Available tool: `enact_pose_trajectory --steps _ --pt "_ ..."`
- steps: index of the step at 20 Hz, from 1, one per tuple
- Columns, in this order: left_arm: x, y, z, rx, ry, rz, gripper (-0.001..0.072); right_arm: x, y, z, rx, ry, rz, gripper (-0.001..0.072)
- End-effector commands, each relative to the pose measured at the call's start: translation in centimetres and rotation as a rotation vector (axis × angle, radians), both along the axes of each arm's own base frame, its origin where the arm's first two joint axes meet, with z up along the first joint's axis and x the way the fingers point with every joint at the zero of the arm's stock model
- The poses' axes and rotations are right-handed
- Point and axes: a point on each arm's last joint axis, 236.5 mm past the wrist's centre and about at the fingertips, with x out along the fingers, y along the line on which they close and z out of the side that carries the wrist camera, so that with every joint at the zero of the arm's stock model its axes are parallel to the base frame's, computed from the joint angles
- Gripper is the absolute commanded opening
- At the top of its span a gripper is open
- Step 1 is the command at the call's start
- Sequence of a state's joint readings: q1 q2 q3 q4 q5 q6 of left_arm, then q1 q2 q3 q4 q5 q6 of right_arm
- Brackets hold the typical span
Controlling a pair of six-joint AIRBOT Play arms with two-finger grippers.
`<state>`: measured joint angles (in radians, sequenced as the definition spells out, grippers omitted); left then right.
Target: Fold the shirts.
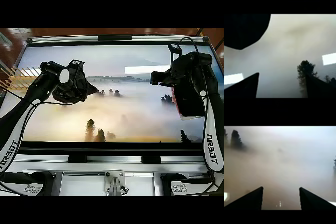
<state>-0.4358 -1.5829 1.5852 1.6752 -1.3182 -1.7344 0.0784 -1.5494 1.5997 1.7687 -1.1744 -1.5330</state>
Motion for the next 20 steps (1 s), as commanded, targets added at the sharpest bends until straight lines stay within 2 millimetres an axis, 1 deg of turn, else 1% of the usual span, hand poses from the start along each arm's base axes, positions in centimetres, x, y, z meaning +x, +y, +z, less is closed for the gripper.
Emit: enact_pose_trajectory --steps 1,2,3,4,6,7,9,10,12,14,16,18,19,20 --pt "0.4 -0.2 0.0 -0.001 -0.014 -0.017 0.0663 1.1 0.7 0.8 0.031 -0.056 0.002 0.0565" --pt "1.0 -0.1 0.2 -0.001 -0.039 -0.022 0.0666 1.3 0.7 0.9 0.032 -0.066 -0.001 0.0565" --pt "2.3 0.2 0.6 -0.016 -0.086 0.001 0.068 1.4 0.6 0.9 0.031 -0.069 -0.001 0.0565" --pt "3.6 0.7 0.9 -0.041 -0.124 0.04 0.072 1.3 0.7 0.9 0.032 -0.066 -0.001 0.0565" --pt "6.5 2.9 1.0 -0.068 -0.16 0.109 0.072 0.8 0.8 0.7 0.035 -0.044 0.004 0.0565" --pt "8.1 4.4 0.9 -0.072 -0.17 0.158 0.072 0.4 1.2 0.6 0.046 -0.025 0.02 0.0565" --pt "11.2 6.8 0.3 -0.085 -0.197 0.219 0.072 -1.1 1.5 0.0 0.038 0.032 0.075 0.0565" --pt "12.6 7.4 -0.3 -0.101 -0.205 0.241 0.072 -1.9 1.5 -0.3 0.03 0.063 0.096 0.0565" --pt "14.8 7.4 -1.8 -0.138 -0.216 0.262 0.072 -3.2 1.4 -0.8 0.022 0.119 0.115 0.0565" --pt "16.3 6.0 -3.7 -0.193 -0.225 0.263 0.072 -3.7 1.4 -0.9 0.02 0.138 0.12 0.0565" --pt "17.0 3.8 -6.0 -0.276 -0.207 0.275 0.072 -3.6 1.4 -0.9 0.02 0.134 0.119 0.0565" --pt "16.8 3.1 -8.5 -0.291 -0.162 0.283 0.0718 -3.4 1.4 -0.9 0.021 0.127 0.117 0.0565" --pt "16.5 3.1 -9.4 -0.29 -0.141 0.294 0.0694 -3.5 1.4 -0.9 0.022 0.129 0.117 0.0565" --pt "16.4 3.2 -9.8 -0.295 -0.127 0.32 0.0507 -3.5 1.5 -0.9 0.022 0.131 0.118 0.0565"
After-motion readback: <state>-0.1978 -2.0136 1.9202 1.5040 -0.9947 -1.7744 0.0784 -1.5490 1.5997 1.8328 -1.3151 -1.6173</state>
